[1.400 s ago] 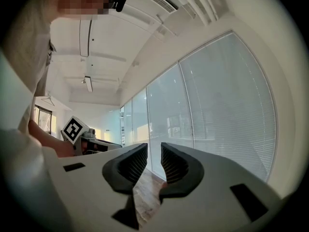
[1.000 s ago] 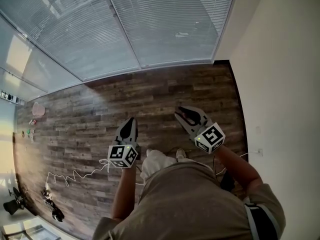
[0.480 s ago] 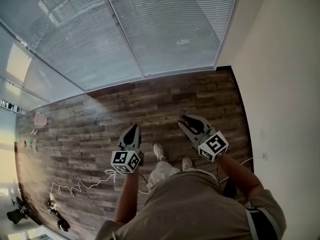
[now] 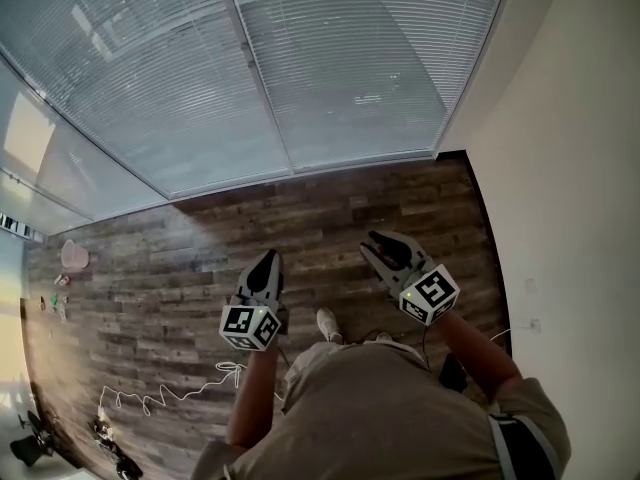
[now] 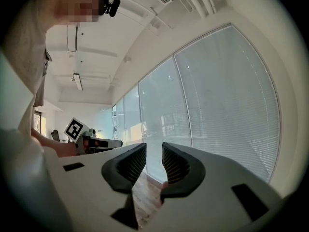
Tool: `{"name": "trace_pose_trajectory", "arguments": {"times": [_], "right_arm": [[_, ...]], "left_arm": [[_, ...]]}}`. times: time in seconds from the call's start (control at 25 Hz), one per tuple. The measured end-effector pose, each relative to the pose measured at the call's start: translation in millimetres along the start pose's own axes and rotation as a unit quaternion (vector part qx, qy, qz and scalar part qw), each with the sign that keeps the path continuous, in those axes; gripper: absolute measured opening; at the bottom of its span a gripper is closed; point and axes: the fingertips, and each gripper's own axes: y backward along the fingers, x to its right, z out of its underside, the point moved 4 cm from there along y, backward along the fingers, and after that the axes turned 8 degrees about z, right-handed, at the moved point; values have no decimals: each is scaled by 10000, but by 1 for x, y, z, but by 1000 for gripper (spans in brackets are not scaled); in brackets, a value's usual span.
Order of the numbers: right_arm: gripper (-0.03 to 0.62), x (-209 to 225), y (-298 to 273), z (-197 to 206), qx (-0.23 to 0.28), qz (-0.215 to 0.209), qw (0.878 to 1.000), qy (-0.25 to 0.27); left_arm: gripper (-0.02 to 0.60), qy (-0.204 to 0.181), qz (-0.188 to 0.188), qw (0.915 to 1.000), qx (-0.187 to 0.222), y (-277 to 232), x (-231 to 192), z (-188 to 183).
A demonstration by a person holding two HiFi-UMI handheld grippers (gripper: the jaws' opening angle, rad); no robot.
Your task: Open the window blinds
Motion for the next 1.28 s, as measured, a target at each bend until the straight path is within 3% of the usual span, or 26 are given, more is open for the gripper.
{"name": "trace_pose_trajectory", "arguments": {"times": [0.36, 0.96, 1.28], "right_arm": [[87, -9, -95, -2, 73, 194, 9997, 111], [87, 3, -167, -10, 26, 291, 9995, 118], [87, 39, -208, -1, 36, 281, 9995, 138]], "left_arm": [[17, 178, 185, 9995, 186, -5, -94, -27], [17, 256, 288, 9991, 196, -35, -152, -52], [18, 326, 199, 9991, 208, -75, -186, -48]]}}
